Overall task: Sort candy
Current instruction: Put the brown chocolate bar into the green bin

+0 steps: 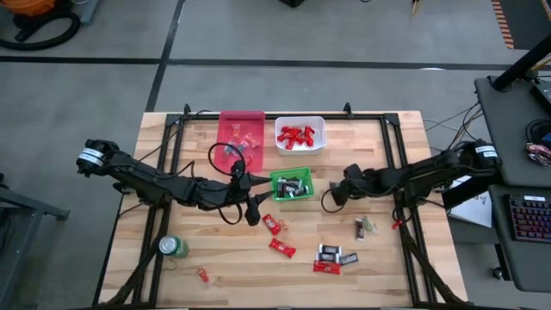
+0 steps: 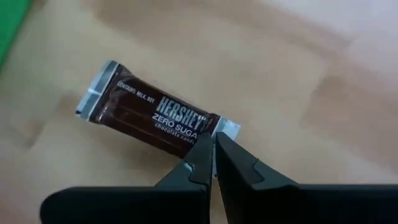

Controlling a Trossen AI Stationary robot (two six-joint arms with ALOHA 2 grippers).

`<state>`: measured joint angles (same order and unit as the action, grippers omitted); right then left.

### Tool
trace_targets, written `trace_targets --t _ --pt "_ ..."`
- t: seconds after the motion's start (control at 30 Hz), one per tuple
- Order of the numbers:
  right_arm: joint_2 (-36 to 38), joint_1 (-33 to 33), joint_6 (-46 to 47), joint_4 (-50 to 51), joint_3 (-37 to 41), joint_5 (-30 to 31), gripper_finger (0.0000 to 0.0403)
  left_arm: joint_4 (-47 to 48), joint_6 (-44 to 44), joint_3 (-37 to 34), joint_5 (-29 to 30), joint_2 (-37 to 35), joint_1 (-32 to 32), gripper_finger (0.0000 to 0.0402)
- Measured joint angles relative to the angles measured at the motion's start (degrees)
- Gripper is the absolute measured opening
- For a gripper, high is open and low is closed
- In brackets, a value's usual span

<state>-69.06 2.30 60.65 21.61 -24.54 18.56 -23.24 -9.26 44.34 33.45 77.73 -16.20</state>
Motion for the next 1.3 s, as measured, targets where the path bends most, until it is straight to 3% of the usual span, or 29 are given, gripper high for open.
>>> trace_targets --t 0.43,0.7,1.0,1.17,1.3 --pt "0.0 2.2 -1.4 0.9 -3.1 -5.5 0.0013 0.1 0.0 0.0 0.0 0.0 0.0 0.0161" --pt "0.4 2.5 -28.3 -1.7 -2.9 -4.8 0.0013 0.1 0.6 0.0 0.0 0.0 0.0 0.0161" --pt "1.5 2.5 -50.9 -37.7 8.8 -5.0 0.0013 0.1 0.2 0.0 0.0 0.0 0.0 0.0161" --pt "1.5 2.6 -52.7 -53.0 17.5 -1.9 0.0013 0.1 0.2 0.0 0.0 0.0 0.0 0.0161" --pt "1.6 2.6 -51.3 -56.3 20.0 0.1 0.0013 0.0 0.2 0.0 0.0 0.0 0.0 0.0161"
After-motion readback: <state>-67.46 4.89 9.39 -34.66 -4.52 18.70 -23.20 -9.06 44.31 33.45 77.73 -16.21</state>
